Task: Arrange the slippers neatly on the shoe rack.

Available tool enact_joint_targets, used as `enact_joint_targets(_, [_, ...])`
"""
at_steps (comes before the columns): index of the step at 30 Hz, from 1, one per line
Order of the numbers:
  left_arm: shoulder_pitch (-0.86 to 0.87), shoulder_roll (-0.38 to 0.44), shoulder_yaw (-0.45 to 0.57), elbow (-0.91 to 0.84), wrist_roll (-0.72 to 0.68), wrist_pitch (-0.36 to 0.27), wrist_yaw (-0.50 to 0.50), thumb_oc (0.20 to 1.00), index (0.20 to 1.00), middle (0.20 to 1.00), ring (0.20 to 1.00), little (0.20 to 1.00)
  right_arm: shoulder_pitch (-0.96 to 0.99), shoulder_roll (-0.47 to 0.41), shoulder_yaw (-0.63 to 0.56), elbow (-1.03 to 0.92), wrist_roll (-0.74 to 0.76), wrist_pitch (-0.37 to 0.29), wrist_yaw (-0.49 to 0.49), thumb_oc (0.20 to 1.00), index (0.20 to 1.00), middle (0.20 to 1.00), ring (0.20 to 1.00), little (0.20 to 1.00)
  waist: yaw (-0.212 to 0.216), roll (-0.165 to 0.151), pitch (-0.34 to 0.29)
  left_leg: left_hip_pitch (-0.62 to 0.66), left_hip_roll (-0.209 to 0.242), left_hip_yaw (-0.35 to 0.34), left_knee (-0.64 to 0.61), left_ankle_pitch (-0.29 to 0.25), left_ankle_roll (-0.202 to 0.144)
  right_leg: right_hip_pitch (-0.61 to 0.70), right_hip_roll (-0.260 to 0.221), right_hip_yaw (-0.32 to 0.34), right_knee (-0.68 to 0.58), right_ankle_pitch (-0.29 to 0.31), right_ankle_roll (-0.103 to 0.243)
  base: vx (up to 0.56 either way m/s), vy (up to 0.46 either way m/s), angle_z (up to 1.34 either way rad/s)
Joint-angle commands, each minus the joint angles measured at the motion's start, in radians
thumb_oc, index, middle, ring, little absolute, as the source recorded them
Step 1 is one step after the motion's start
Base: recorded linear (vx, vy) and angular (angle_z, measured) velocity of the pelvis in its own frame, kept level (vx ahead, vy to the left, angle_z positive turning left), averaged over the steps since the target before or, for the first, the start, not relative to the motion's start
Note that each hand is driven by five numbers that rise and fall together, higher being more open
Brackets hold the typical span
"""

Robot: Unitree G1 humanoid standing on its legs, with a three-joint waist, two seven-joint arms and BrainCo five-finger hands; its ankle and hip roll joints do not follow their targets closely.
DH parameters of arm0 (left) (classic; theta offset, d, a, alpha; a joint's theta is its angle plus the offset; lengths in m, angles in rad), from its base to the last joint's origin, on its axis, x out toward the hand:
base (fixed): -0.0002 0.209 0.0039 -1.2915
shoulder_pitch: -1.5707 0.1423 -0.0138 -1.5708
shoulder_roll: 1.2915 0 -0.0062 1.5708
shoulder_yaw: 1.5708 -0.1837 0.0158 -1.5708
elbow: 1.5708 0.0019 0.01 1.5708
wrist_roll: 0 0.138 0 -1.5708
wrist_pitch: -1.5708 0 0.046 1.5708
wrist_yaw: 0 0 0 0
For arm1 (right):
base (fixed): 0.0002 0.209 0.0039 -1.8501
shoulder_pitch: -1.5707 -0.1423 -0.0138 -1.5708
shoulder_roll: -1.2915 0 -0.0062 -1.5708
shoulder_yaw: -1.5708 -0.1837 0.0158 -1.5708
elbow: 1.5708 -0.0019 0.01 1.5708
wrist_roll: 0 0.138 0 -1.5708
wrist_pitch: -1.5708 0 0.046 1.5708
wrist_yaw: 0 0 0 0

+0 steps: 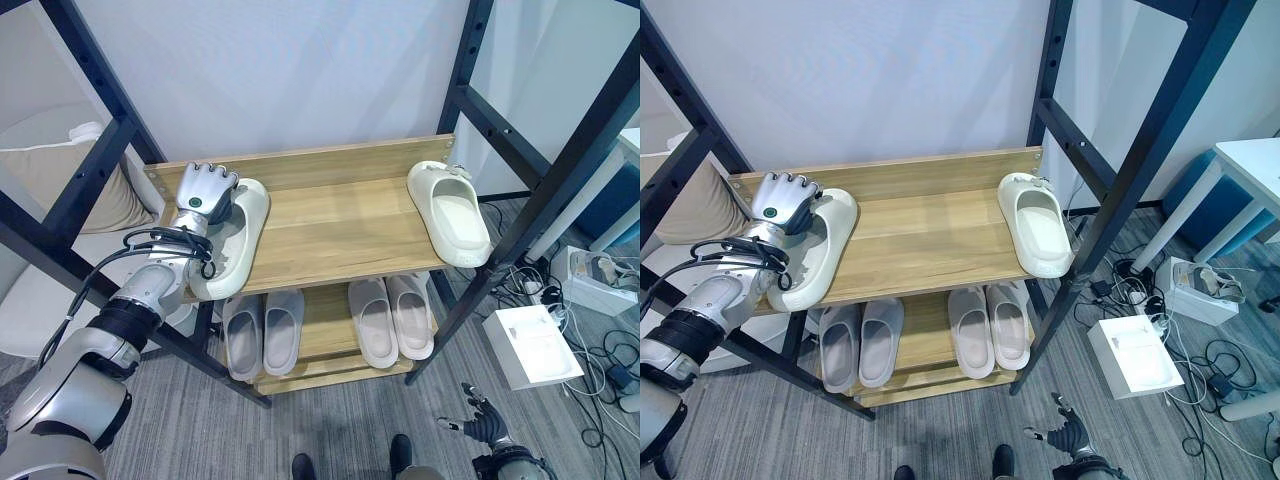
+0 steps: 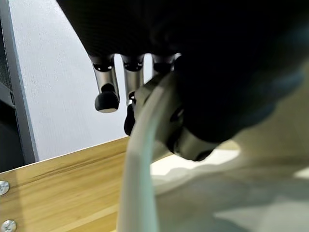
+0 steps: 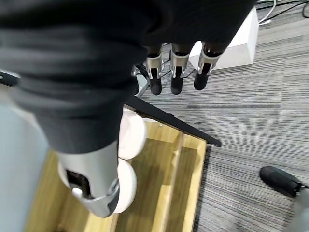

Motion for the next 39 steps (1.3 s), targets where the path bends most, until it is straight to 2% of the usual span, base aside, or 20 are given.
enact_joint_targets(1, [-0.147, 0.009, 0.071, -0.043, -0.005, -0.006, 0.029, 0.2, 0.2, 0.2, 0.2, 0.2, -0.035, -0.028, -0.026, -0.082, 0.007, -0.039, 0.006, 1.0, 1.0, 1.0, 1.0, 1.0, 0.0, 0.001, 0.058, 0.098, -0.042, -0.029, -0.001, -0.088, -0.016, 0.093, 0.029, -0.059, 0.006, -0.086, 0.07, 0.0, 0.0, 0.0])
enact_joint_targets(7, [-0.22, -0.051, -0.001, -0.106, 0.004, -0.049, 0.018, 0.2, 0.2, 0.2, 0.2, 0.2, -0.08, -0.024, 0.002, -0.049, 0.007, -0.03, 0.001, 1.0, 1.0, 1.0, 1.0, 1.0, -0.004, 0.009, 0.051, 0.104, -0.043, -0.026, -0.001, -0.087, -0.017, 0.1, 0.028, -0.06, 0.004, -0.086, 0.069, -0.01, 0.0, 0.02])
enact_joint_targets(12, [-0.343, -0.126, -0.087, -0.013, -0.033, -0.046, 0.024, 0.2, 0.2, 0.2, 0.2, 0.2, -0.107, -0.028, 0.008, -0.031, 0.029, -0.029, -0.02, 1.0, 1.0, 1.0, 1.0, 1.0, -0.035, 0.023, 0.053, 0.102, -0.042, 0.001, -0.001, -0.085, -0.015, 0.08, 0.028, -0.035, 0.004, -0.074, 0.074, -0.01, 0.004, -0.05])
enact_joint_targets(13, [-0.362, -0.138, -0.096, 0.025, -0.047, -0.037, 0.025, 0.2, 0.2, 0.2, 0.2, 0.2, -0.106, -0.033, 0.005, -0.032, 0.032, -0.029, -0.028, 1.0, 1.0, 1.0, 1.0, 1.0, -0.052, 0.031, 0.057, 0.102, -0.042, 0.016, -0.001, -0.086, -0.013, 0.067, 0.029, -0.018, 0.005, -0.069, 0.075, 0.0, 0.012, -0.15])
enact_joint_targets(14, [-0.364, -0.14, -0.097, 0.029, -0.048, -0.038, 0.028, 0.2, 0.2, 0.2, 0.2, 0.2, -0.106, -0.033, 0.004, -0.033, 0.032, -0.029, -0.029, 1.0, 1.0, 1.0, 1.0, 1.0, -0.05, 0.032, 0.057, 0.102, -0.042, 0.018, -0.001, -0.086, -0.012, 0.066, 0.029, -0.016, 0.006, -0.068, 0.075, 0.01, 0.022, -0.33])
enact_joint_targets(16, [-0.383, -0.143, -0.123, 0.113, -0.053, -0.027, 0.028, 0.2, 0.2, 0.2, 0.2, 0.2, -0.104, -0.038, -0.005, -0.033, 0.038, -0.033, -0.038, 1.0, 1.0, 1.0, 1.0, 1.0, -0.076, 0.042, 0.062, 0.103, -0.041, 0.049, -0.001, -0.089, -0.01, 0.046, 0.032, 0.011, 0.007, -0.059, 0.078, 0.02, 0.022, -0.37])
enact_joint_targets(21, [-0.402, -0.155, -0.131, 0.188, -0.071, -0.014, 0.034, 0.2, 0.2, 0.2, 0.2, 0.2, -0.11, -0.034, -0.019, -0.026, 0.044, -0.037, -0.059, 1.0, 1.0, 1.0, 1.0, 1.0, -0.099, 0.052, 0.073, 0.106, -0.037, 0.103, -0.001, -0.095, -0.008, 0.014, 0.039, 0.062, 0.009, -0.047, 0.082, 0.02, 0.01, -0.44])
enact_joint_targets(25, [-0.409, -0.195, -0.151, 0.36, -0.095, 0.004, 0.035, 0.2, 0.2, 0.2, 0.2, 0.2, -0.132, -0.028, -0.023, -0.005, 0.052, -0.04, -0.086, 1.0, 1.0, 1.0, 1.0, 1.0, -0.126, 0.057, 0.081, 0.108, -0.03, 0.152, -0.001, -0.096, -0.009, -0.011, 0.047, 0.1, 0.011, -0.04, 0.085, 0.04, -0.001, -0.35])
enact_joint_targets(28, [-0.415, -0.213, -0.139, 0.409, -0.124, 0.012, 0.045, 0.2, 0.2, 0.2, 0.2, 0.2, -0.139, -0.026, -0.017, 0.008, 0.058, -0.042, -0.09, 1.0, 1.0, 1.0, 1.0, 1.0, -0.133, 0.057, 0.086, 0.11, -0.028, 0.162, -0.001, -0.095, -0.011, -0.016, 0.049, 0.109, 0.012, -0.039, 0.084, 0.03, -0.007, -0.26])
enact_joint_targets(34, [-0.431, -0.23, -0.138, 0.398, -0.133, 0.013, 0.061, 0.2, 0.2, 0.2, 0.2, 0.2, -0.127, -0.017, -0.002, 0.012, 0.051, -0.045, -0.085, 1.0, 1.0, 1.0, 1.0, 1.0, -0.133, 0.056, 0.083, 0.114, -0.026, 0.15, -0.001, -0.098, -0.014, -0.008, 0.048, 0.096, 0.01, -0.044, 0.083, 0.02, -0.019, -0.14])
enact_joint_targets(35, [-0.432, -0.233, -0.135, 0.387, -0.138, 0.012, 0.06, 1.0, 1.0, 1.0, 1.0, 1.0, -0.122, -0.017, 0.0, 0.01, 0.049, -0.047, -0.084, 1.0, 1.0, 1.0, 1.0, 1.0, -0.131, 0.058, 0.082, 0.115, -0.025, 0.146, -0.001, -0.099, -0.015, -0.002, 0.048, 0.091, 0.009, -0.047, 0.082, 0.01, -0.014, -0.05])
enact_joint_targets(39, [-0.428, -0.231, -0.121, 0.32, -0.146, 0.007, 0.045, 1.0, 1.0, 1.0, 1.0, 1.0, -0.112, -0.015, 0.0, 0.002, 0.045, -0.042, -0.074, 1.0, 1.0, 1.0, 1.0, 1.0, -0.116, 0.058, 0.073, 0.121, -0.024, 0.122, -0.001, -0.101, -0.016, 0.023, 0.047, 0.066, 0.004, -0.056, 0.08, 0.01, -0.021, 0.06])
